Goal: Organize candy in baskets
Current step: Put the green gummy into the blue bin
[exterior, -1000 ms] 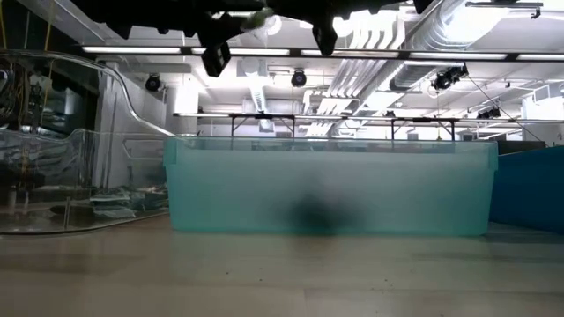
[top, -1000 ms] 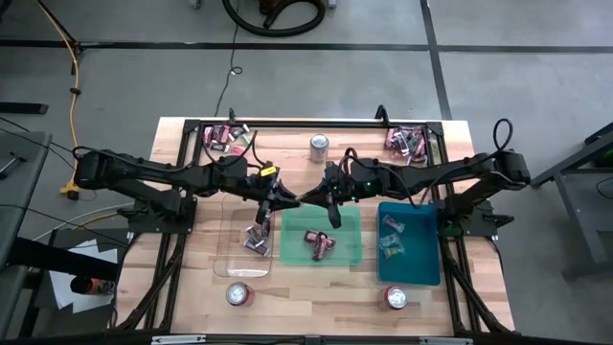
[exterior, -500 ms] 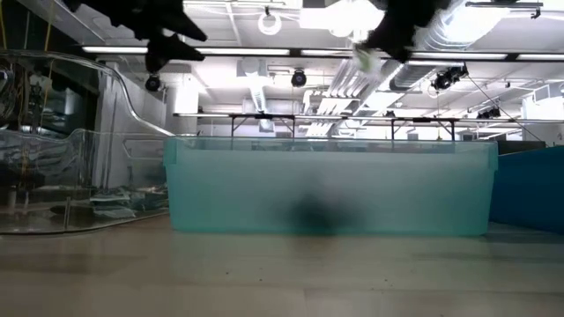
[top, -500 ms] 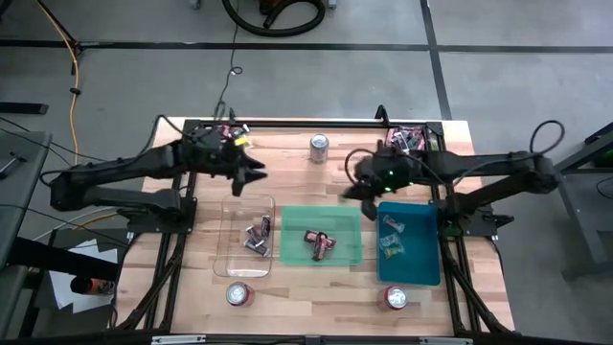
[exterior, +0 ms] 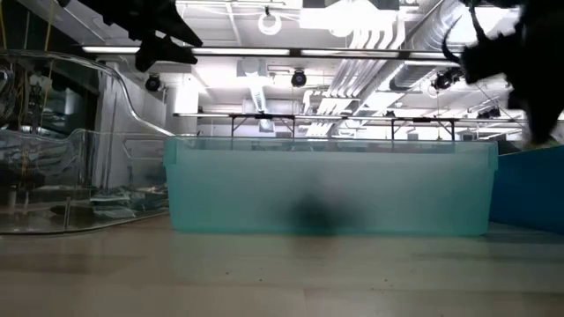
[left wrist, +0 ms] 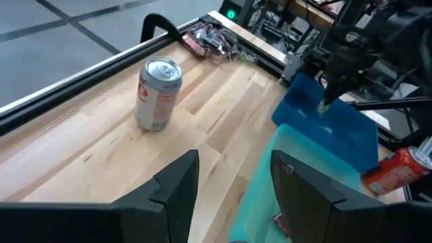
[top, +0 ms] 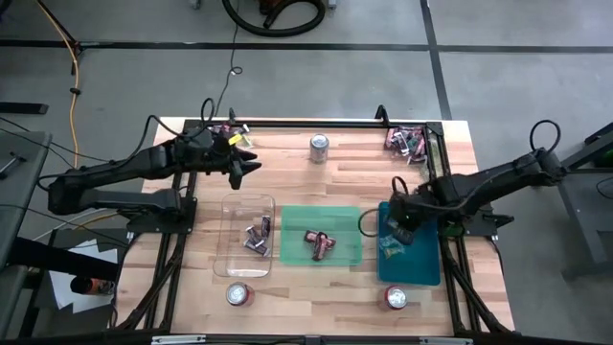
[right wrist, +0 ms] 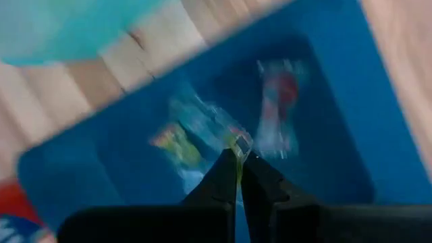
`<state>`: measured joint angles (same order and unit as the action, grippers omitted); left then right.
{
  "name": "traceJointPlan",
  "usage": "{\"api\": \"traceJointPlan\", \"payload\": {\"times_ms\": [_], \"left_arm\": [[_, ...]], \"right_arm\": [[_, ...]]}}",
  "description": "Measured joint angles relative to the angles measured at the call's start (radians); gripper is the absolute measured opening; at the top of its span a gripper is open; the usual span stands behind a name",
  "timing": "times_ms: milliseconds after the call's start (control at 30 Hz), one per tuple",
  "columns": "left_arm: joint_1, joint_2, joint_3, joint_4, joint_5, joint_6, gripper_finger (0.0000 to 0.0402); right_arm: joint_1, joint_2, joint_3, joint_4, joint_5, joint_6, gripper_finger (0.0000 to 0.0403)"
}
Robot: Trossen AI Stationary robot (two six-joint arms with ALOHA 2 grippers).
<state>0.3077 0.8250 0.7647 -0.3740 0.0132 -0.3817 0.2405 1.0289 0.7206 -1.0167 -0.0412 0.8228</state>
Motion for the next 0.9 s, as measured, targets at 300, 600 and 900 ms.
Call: {"api": "traceJointPlan", "payload": {"times_ms": [300,600,900], "left_arm": [[0.0,0.015,0.0,-0.004,-0.026,0.002,0.0172],[0.0,0.015,0.0,-0.005,-0.051,0.001,0.0172],[0.0,0.015,0.0,-0.005,-0.051,0.0,0.0172]], "right_arm": [[0.016,-0.05,-0.097,-0.064,-0.111,0.283,0.0001],[-0.014,-0.049,-0.088,-0.067,-0.117,0.351,0.0064],[-0.018,-0.049,0.021,-0.109,-0.198,0.277,0.0193]]}}
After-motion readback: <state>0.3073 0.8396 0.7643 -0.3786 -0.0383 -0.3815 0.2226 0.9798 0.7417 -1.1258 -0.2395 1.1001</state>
